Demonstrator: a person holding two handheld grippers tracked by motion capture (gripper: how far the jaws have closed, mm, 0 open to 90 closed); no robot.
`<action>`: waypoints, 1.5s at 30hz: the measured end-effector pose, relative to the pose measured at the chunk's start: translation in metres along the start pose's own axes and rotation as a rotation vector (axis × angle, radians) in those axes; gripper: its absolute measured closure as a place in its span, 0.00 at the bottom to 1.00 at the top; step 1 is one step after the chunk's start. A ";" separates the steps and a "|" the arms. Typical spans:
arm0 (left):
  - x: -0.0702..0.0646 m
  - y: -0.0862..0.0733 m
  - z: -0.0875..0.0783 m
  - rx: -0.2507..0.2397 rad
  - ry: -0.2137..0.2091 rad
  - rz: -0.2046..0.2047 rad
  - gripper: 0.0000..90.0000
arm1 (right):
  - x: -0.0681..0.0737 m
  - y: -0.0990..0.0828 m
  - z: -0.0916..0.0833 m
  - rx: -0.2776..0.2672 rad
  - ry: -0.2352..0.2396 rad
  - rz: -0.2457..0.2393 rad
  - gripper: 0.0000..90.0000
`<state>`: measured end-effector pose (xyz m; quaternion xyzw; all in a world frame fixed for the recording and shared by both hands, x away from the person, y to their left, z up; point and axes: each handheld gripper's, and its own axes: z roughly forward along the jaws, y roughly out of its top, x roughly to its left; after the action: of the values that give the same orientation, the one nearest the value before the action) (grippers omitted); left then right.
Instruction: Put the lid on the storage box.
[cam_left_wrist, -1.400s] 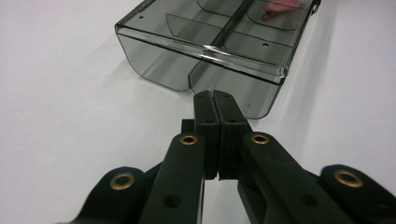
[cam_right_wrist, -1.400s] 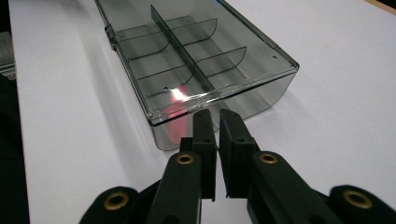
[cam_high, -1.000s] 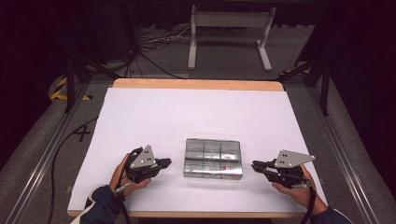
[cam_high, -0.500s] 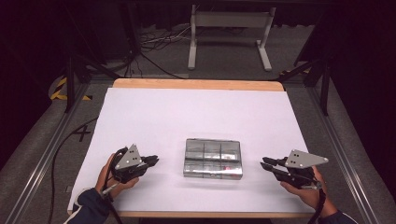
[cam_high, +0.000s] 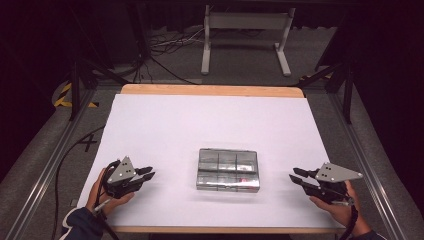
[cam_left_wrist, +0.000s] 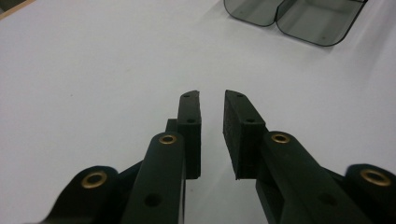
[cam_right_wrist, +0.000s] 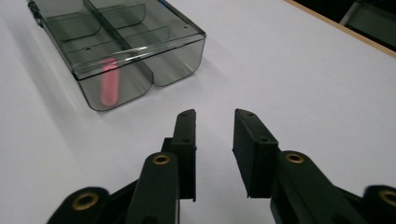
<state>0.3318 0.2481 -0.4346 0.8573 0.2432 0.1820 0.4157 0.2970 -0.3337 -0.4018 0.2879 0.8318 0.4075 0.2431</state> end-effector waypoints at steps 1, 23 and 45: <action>0.001 -0.002 -0.001 0.004 0.002 -0.004 0.83 | -0.001 -0.002 -0.001 -0.002 -0.011 0.007 0.74; 0.005 -0.032 -0.019 0.008 0.060 -0.071 0.39 | -0.015 -0.040 -0.017 0.009 -0.133 0.097 0.45; 0.001 -0.053 -0.032 -0.121 0.099 -0.182 0.26 | -0.019 -0.068 -0.018 -0.029 -0.186 0.185 0.31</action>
<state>0.3024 0.2973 -0.4588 0.7950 0.3287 0.2002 0.4689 0.2802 -0.3901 -0.4440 0.3963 0.7696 0.4117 0.2847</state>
